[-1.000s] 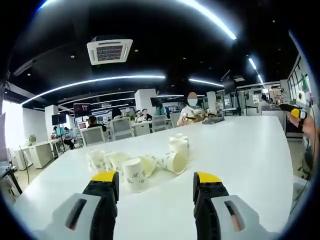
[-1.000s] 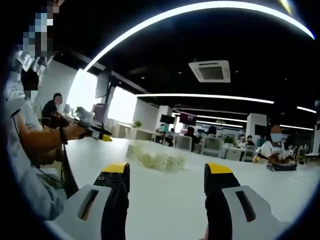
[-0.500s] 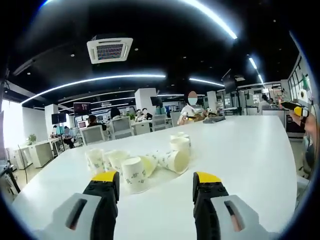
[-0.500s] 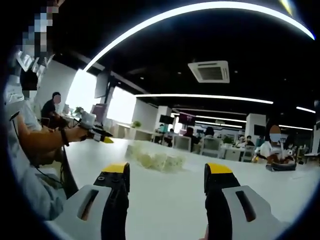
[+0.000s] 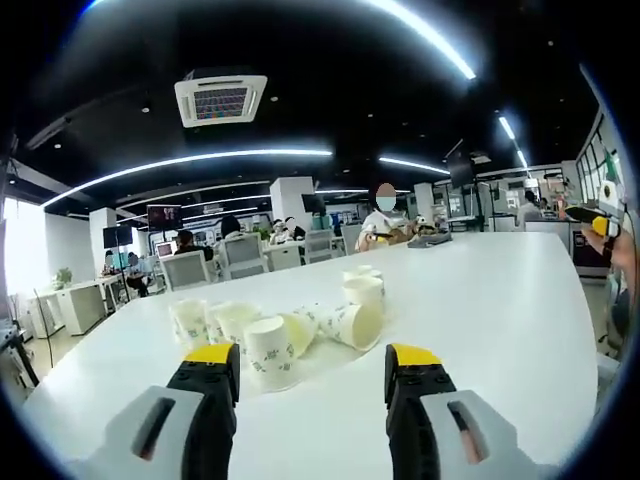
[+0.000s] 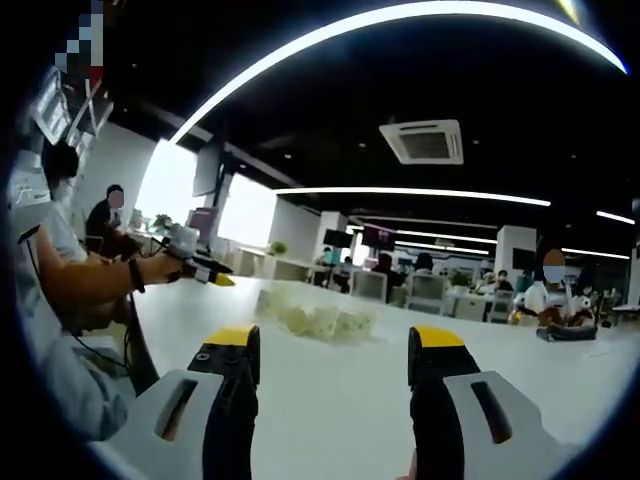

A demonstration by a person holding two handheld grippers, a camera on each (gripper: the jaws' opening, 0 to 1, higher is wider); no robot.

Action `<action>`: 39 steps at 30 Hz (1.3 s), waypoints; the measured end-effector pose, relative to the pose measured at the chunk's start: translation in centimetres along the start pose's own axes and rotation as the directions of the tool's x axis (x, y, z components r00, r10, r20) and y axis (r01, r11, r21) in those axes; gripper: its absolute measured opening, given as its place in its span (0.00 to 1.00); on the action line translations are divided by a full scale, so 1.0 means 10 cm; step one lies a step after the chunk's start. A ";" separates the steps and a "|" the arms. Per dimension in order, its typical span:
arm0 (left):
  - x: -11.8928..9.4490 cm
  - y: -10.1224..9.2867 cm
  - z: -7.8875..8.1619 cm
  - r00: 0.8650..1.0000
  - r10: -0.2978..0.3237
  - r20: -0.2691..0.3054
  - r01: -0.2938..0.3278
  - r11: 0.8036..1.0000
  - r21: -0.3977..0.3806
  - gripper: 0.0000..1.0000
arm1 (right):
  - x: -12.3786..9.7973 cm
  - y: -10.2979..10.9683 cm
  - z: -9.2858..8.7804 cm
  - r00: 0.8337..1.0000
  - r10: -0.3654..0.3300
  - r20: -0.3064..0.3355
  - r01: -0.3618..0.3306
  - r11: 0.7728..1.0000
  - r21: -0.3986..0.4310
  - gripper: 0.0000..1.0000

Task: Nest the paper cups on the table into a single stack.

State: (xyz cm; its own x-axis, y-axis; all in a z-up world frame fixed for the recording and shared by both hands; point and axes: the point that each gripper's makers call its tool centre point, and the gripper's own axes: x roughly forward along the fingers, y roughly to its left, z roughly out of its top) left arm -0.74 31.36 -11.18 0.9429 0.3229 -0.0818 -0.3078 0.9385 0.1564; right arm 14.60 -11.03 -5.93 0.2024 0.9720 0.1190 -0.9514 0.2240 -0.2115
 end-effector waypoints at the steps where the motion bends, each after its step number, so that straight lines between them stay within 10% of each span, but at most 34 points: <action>1: 0.01 0.00 -0.01 1.000 0.000 -0.001 0.000 1.000 -0.001 0.62 | 0.01 0.00 0.00 1.000 0.000 0.000 0.000 1.000 0.000 0.63; 39: 0.23 0.38 -0.12 1.000 0.025 -0.015 -0.026 0.999 -0.043 0.60 | 0.04 0.05 0.00 1.000 0.012 0.003 -0.012 1.000 -0.006 0.62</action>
State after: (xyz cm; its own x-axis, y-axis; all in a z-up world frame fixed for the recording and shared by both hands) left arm 0.10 35.77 -11.98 0.9328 0.3483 -0.0925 -0.3373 0.9342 0.1162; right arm 14.22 -10.49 -5.98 0.1903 0.9745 0.1190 -0.9524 0.2127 -0.2183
